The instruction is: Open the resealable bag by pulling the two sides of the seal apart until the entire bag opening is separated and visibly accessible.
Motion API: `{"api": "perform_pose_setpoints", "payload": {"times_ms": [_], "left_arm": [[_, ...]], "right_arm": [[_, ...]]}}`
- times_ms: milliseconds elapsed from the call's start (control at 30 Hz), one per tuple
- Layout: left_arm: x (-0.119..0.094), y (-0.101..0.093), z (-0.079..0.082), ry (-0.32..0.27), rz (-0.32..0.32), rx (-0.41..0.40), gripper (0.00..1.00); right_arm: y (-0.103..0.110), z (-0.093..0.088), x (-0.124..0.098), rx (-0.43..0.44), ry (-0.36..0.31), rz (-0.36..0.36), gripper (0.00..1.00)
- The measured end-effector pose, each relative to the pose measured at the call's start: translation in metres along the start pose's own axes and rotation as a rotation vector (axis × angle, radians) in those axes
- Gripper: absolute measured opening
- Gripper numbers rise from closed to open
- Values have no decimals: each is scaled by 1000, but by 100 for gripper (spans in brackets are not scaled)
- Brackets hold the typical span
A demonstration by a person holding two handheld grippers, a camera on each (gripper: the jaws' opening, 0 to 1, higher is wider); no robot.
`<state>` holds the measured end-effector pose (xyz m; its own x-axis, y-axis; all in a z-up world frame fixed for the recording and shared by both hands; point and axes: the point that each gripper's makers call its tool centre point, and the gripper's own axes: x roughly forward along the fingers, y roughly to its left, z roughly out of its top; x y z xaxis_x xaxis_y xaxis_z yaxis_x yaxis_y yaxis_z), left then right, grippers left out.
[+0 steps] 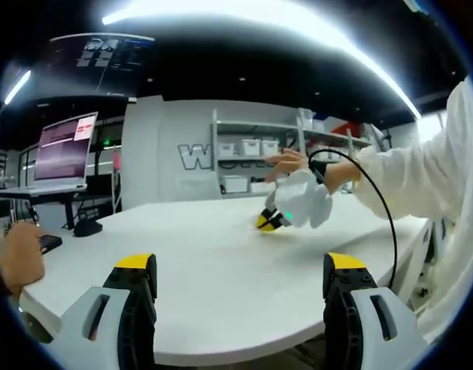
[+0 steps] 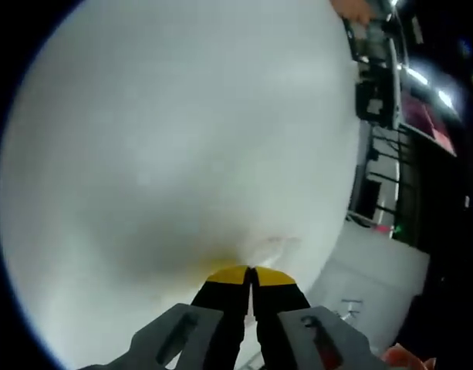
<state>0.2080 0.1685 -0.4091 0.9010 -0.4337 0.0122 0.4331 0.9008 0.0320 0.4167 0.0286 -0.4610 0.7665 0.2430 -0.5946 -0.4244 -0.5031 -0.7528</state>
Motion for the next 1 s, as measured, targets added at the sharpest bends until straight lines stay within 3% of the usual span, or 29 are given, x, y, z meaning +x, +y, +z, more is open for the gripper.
{"api": "perform_pose_setpoints", "payload": {"times_ms": [1000], "left_arm": [[-1,-4,4,-3,-6,20,88]], "right_arm": [[-39,-36,-20,86,106,-182,0]]}}
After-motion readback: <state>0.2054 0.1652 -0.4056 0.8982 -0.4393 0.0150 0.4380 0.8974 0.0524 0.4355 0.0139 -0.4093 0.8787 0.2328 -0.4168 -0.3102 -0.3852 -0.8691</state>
